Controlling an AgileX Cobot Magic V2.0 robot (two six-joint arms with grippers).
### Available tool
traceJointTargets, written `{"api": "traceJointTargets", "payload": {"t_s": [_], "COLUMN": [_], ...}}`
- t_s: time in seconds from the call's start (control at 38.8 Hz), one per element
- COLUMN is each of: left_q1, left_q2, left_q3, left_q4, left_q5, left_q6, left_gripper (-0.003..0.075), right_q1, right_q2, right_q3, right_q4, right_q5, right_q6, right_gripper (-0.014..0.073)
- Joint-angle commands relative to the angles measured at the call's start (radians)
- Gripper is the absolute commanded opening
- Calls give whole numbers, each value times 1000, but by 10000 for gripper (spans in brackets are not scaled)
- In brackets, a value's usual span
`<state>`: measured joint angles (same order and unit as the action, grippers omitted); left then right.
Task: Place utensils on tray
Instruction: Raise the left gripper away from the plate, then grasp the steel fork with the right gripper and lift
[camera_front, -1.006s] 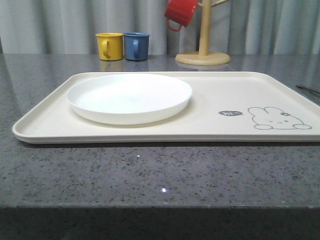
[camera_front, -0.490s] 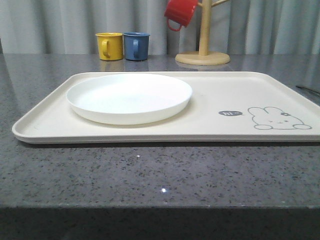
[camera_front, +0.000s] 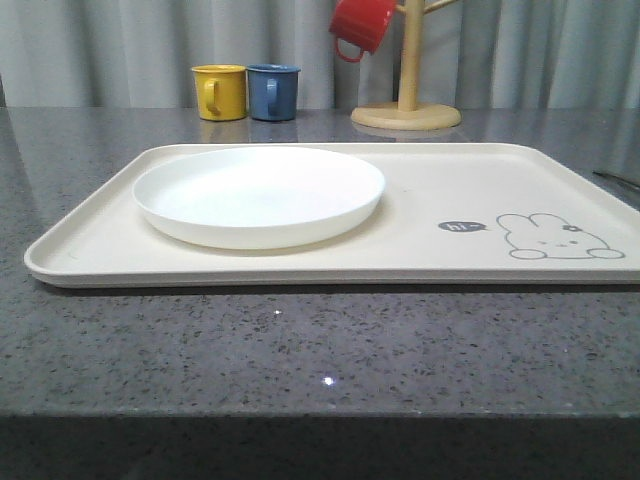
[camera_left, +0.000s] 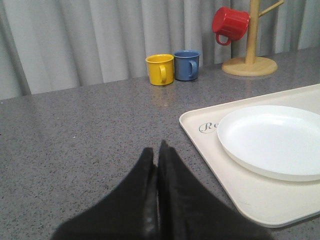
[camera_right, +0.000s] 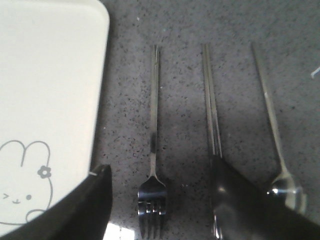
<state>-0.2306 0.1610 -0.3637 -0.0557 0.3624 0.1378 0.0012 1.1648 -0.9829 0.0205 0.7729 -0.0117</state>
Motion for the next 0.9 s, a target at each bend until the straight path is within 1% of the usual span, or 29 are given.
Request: {"api": "traceJointTargets", "payload": {"t_s": [0.0, 0.31, 0.72, 0.8, 0.88], "left_q1": [2, 2, 2, 2, 2], "left_q2": [10, 10, 10, 10, 10], "left_q3": [-27, -27, -27, -27, -27], "left_q4": [-13, -13, -13, -13, -13], "left_q5": [-85, -85, -85, -85, -85], "left_q6": [-10, -10, -10, -10, -10], "left_gripper": [-18, -18, -18, -18, -18], "right_q1": [1, 1, 2, 2, 2], "right_q2": [64, 230, 349, 356, 363], "right_q3": [-60, -104, -119, -119, -119], "right_q4": [5, 25, 28, 27, 27], "right_q5": [-4, -3, -32, -27, -27], "right_q6": [-14, -14, -14, -14, -14], "right_gripper": [453, 453, 451, 400, 304]}}
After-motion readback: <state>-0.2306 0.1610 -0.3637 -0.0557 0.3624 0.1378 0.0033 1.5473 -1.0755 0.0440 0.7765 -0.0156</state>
